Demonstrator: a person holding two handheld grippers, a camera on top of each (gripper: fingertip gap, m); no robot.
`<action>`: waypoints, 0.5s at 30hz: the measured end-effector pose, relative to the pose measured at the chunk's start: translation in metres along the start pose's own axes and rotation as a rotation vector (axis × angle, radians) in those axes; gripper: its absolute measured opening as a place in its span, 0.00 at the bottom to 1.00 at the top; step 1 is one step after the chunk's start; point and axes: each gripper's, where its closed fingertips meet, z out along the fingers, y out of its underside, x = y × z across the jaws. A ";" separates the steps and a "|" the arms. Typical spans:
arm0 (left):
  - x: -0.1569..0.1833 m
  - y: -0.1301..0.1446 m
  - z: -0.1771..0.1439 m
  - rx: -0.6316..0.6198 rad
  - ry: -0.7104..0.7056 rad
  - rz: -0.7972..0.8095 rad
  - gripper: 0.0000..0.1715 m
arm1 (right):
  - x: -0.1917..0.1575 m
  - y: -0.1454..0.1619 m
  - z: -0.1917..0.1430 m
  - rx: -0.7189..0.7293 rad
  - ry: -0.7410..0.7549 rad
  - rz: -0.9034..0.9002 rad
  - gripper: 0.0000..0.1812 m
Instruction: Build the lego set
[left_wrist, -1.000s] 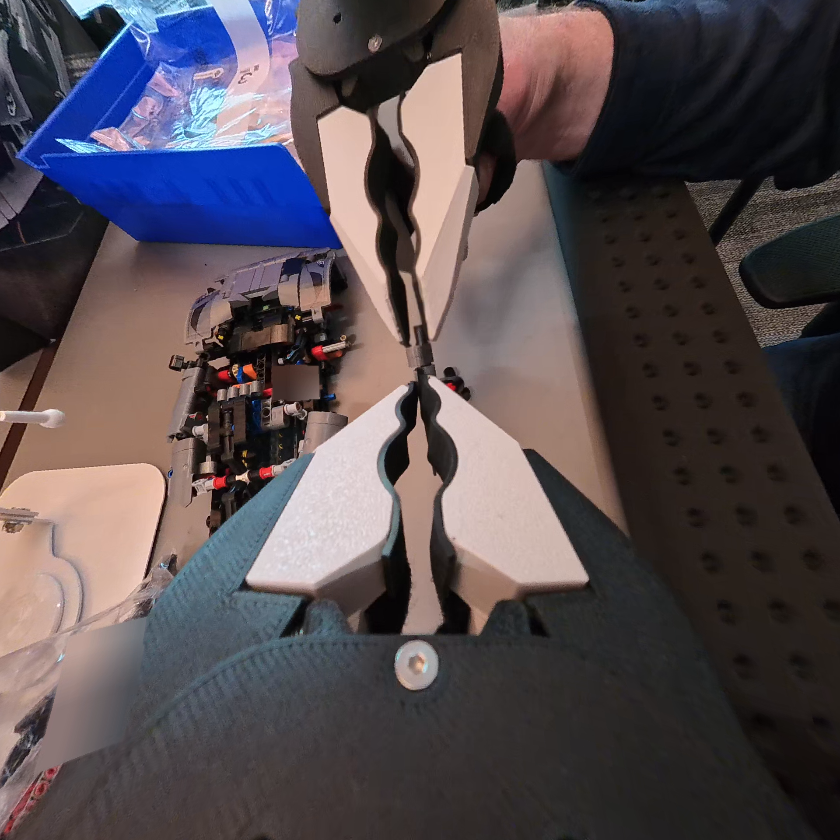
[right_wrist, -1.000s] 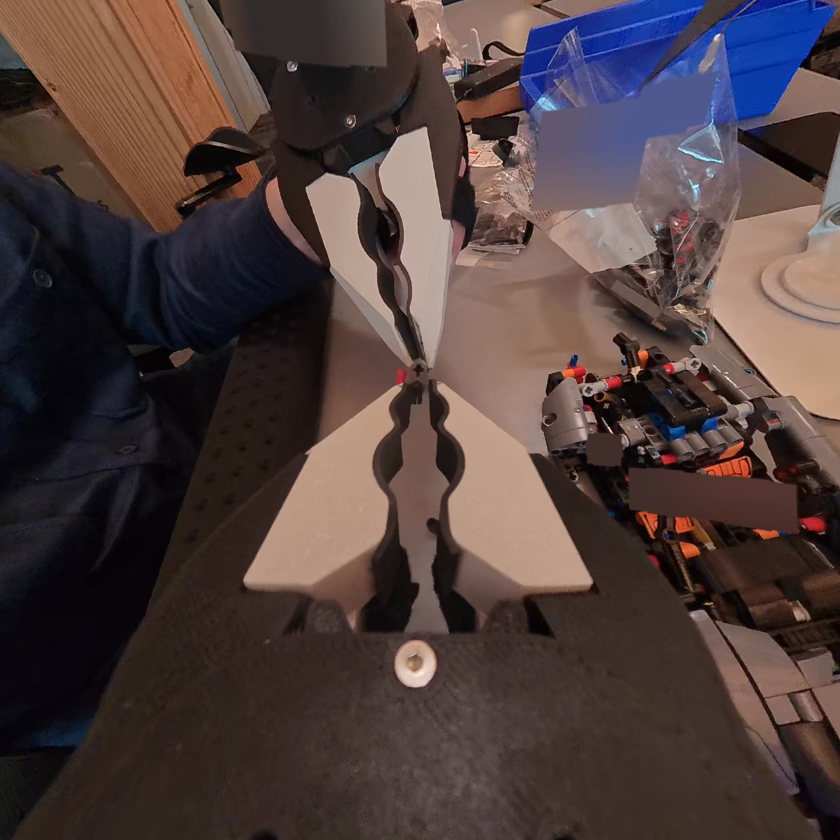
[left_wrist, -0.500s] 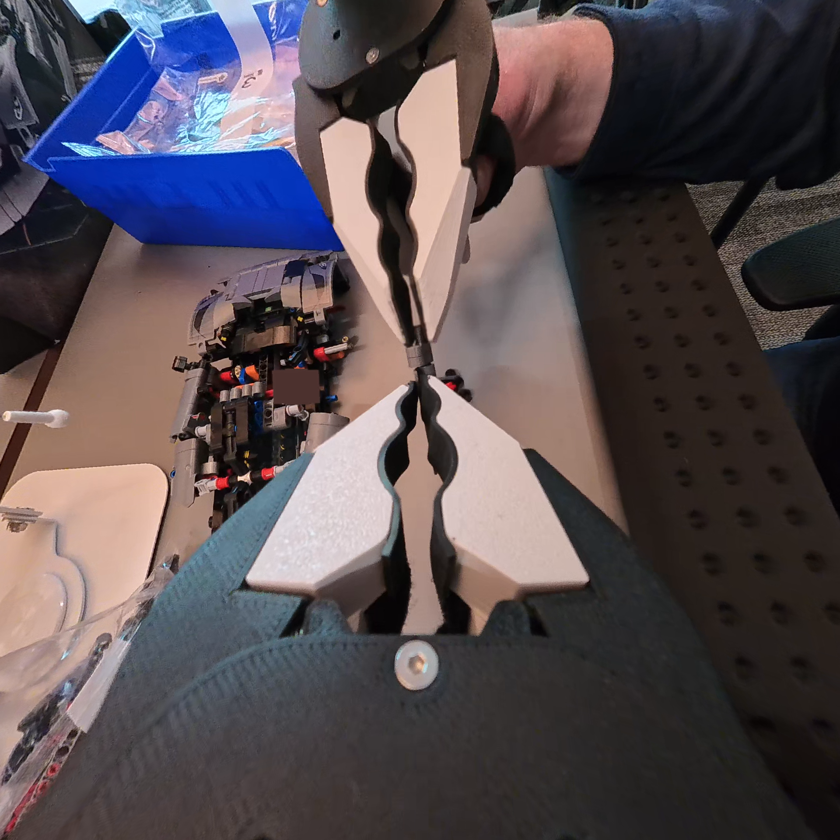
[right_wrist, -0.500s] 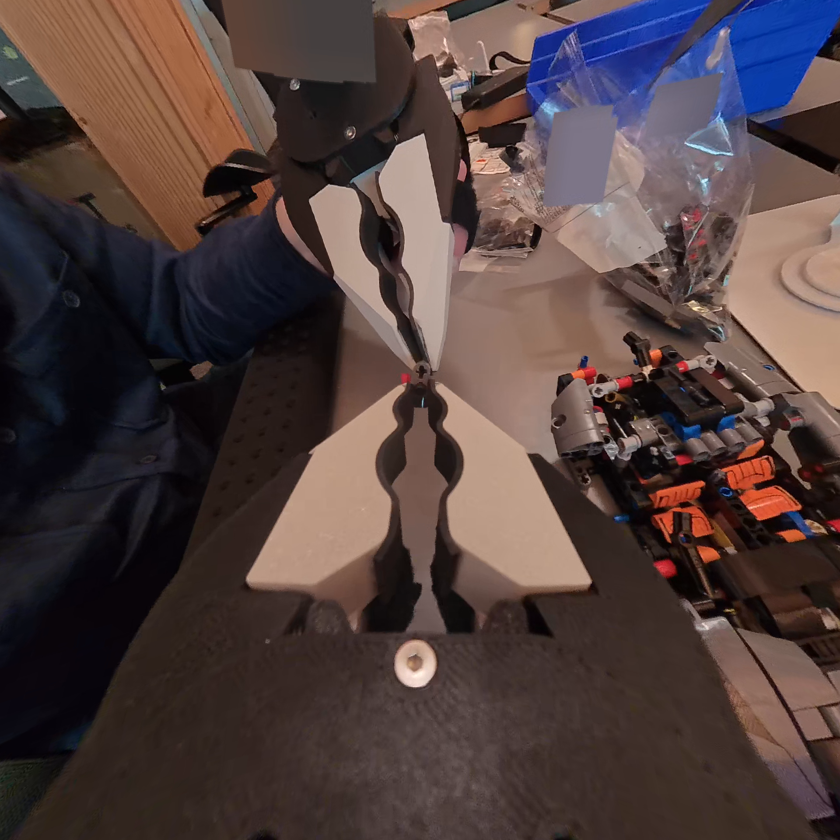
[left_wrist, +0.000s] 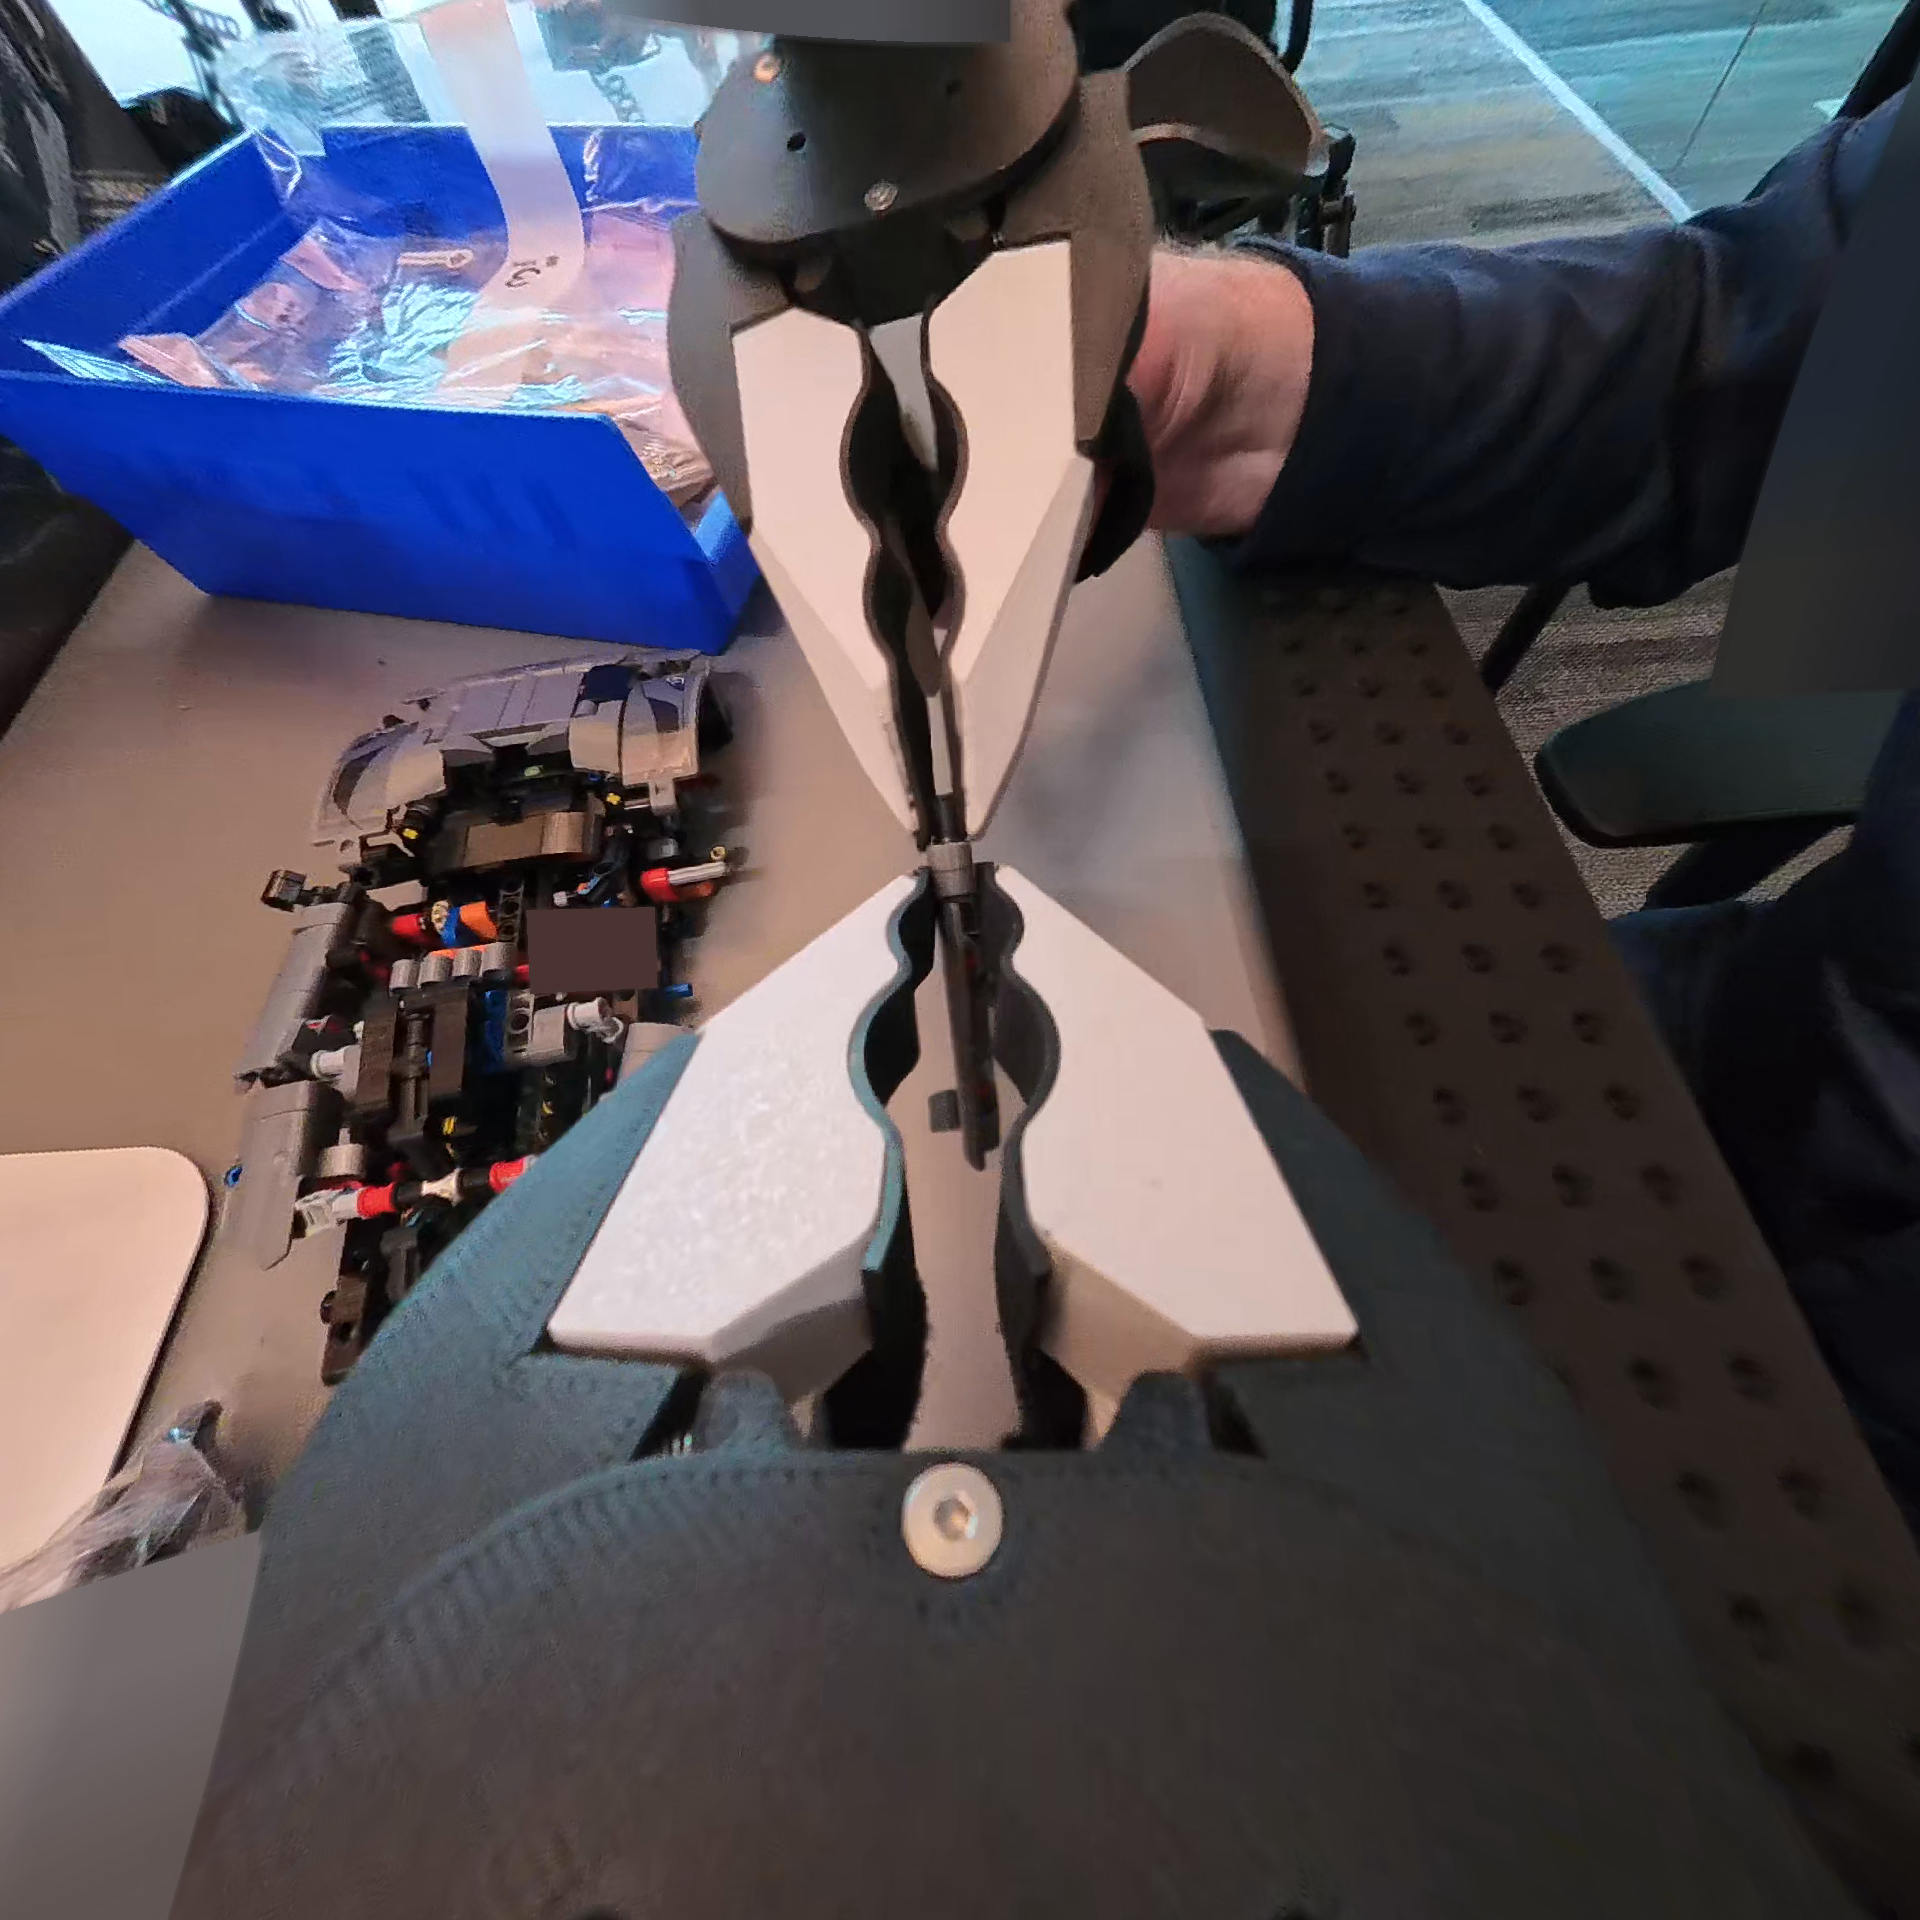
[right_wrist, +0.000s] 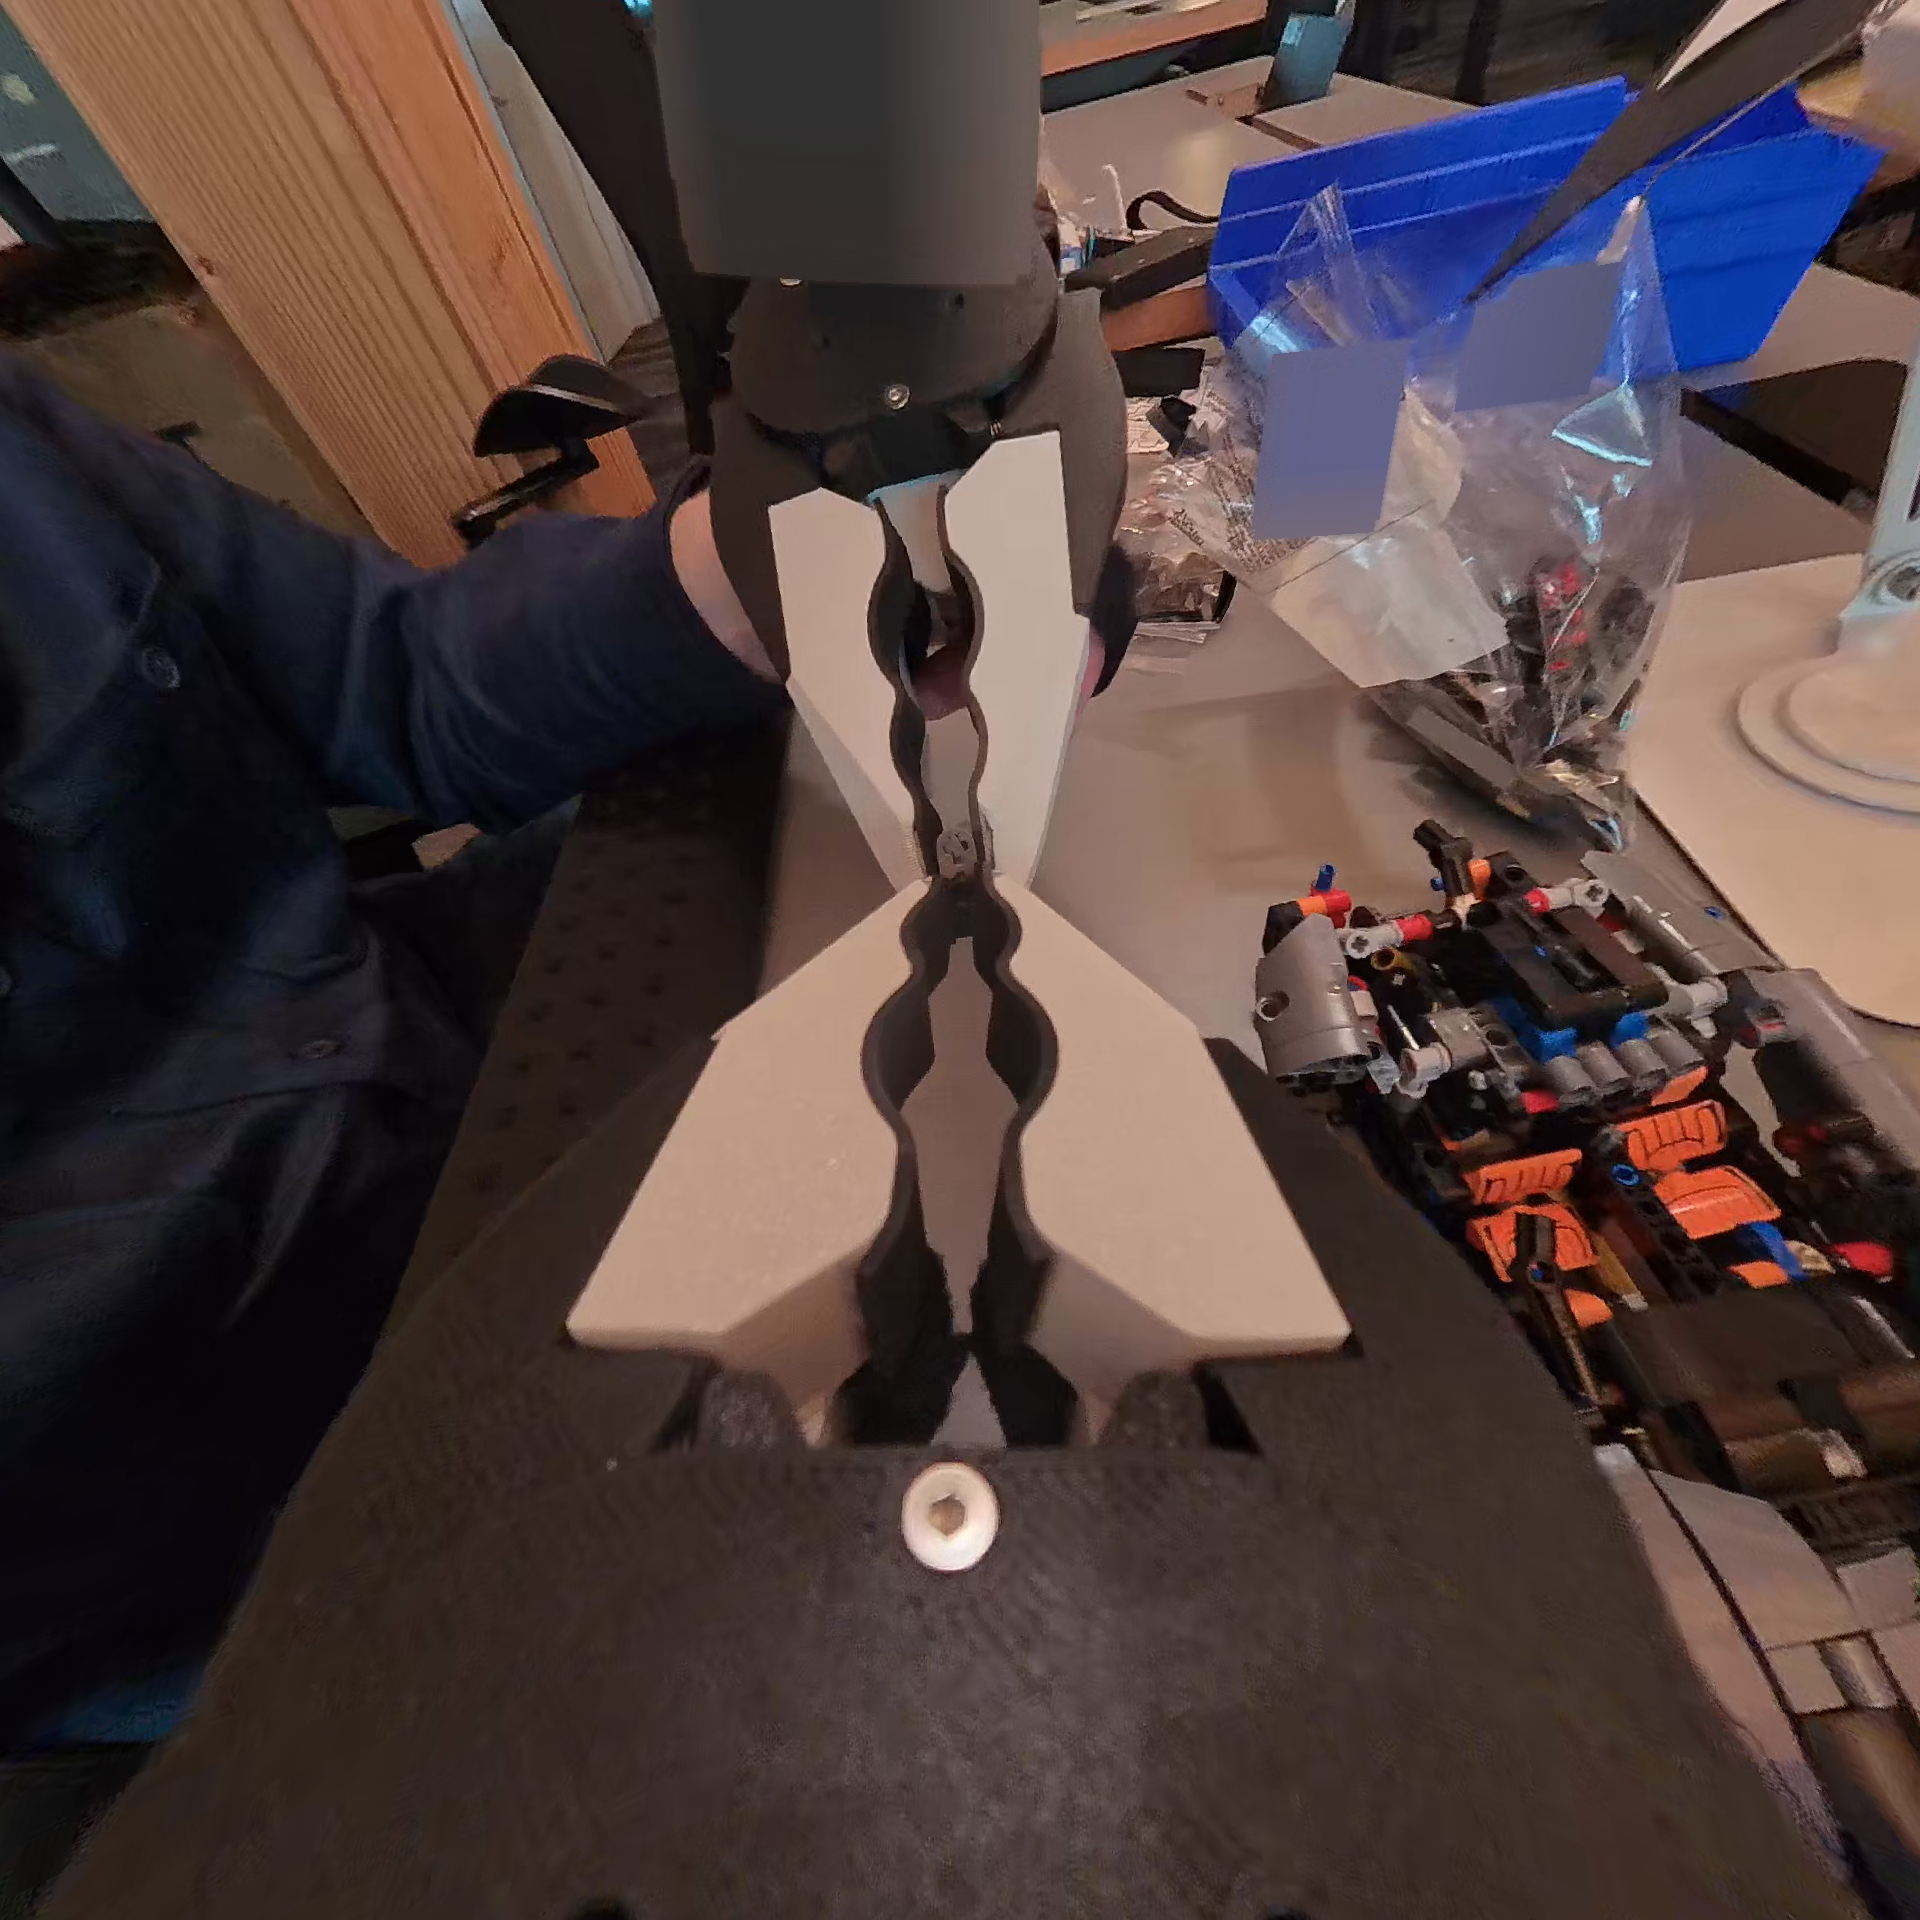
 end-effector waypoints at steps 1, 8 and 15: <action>0.000 0.000 -0.001 -0.004 -0.004 0.010 0.03 | -0.001 0.000 0.000 -0.007 0.010 -0.022 0.01; 0.003 0.002 -0.004 -0.073 -0.074 0.132 0.03 | -0.006 0.001 0.002 -0.032 0.026 -0.071 0.01; -0.019 0.043 -0.020 -0.225 -0.167 0.104 0.02 | -0.007 -0.035 -0.042 0.206 0.044 -0.071 0.01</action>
